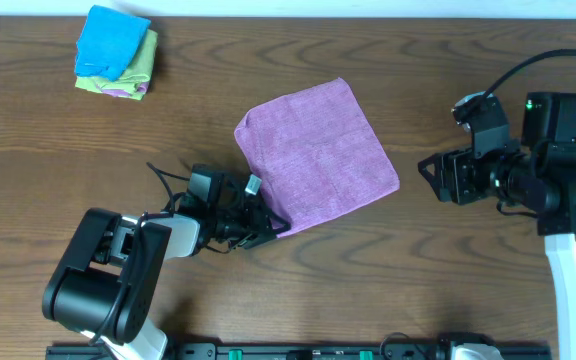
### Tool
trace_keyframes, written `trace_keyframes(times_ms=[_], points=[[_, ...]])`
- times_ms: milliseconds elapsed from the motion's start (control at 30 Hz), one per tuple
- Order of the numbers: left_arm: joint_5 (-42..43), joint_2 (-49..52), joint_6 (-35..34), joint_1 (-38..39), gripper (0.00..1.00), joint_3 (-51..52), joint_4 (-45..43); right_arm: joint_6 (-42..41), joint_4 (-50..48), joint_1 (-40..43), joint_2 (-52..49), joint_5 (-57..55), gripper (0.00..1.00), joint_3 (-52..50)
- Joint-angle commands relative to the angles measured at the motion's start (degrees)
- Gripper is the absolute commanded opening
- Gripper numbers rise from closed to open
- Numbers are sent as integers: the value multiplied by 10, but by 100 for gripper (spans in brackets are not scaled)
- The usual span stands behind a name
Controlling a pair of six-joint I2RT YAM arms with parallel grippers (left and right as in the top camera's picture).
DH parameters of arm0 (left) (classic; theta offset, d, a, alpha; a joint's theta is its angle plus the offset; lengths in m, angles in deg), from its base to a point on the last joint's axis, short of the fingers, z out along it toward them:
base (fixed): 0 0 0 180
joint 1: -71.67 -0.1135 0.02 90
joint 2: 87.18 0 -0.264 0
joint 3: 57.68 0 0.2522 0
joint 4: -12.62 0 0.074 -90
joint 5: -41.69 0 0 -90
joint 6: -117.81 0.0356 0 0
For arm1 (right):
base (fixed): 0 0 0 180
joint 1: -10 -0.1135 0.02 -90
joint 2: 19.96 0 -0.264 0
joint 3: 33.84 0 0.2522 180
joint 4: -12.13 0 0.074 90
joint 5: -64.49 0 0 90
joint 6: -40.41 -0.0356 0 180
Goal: Fold the cloth
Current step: 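Grasp the cloth's left edge with the left gripper and straighten it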
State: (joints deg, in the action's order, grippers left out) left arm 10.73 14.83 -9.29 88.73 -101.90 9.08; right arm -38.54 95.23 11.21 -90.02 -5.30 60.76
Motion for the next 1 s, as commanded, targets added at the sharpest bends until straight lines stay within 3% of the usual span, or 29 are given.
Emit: trace_keyframes(times_ms=[0, 67, 267, 433, 633, 800, 967], points=[[-24, 9, 9, 3, 19, 3, 1, 9, -3, 3, -1, 11, 63, -4], [-30, 9, 9, 2, 6, 3, 1, 9, -4, 3, -1, 11, 62, -4], [-87, 9, 33, -23, 6, -17, 48, 9, -5, 3, -12, 11, 62, -4], [-130, 9, 148, -52, 6, -120, 244, 9, -11, 2, -19, 11, 62, -4], [-295, 9, 261, -53, 6, -264, 494, 9, -13, 2, -30, 12, 61, -4], [-403, 9, 286, -53, 6, -321, 599, 9, -16, 2, -53, 13, 60, -5], [-438, 9, 286, -53, 6, -324, 641, 25, -25, 2, -101, 76, 58, -7]])
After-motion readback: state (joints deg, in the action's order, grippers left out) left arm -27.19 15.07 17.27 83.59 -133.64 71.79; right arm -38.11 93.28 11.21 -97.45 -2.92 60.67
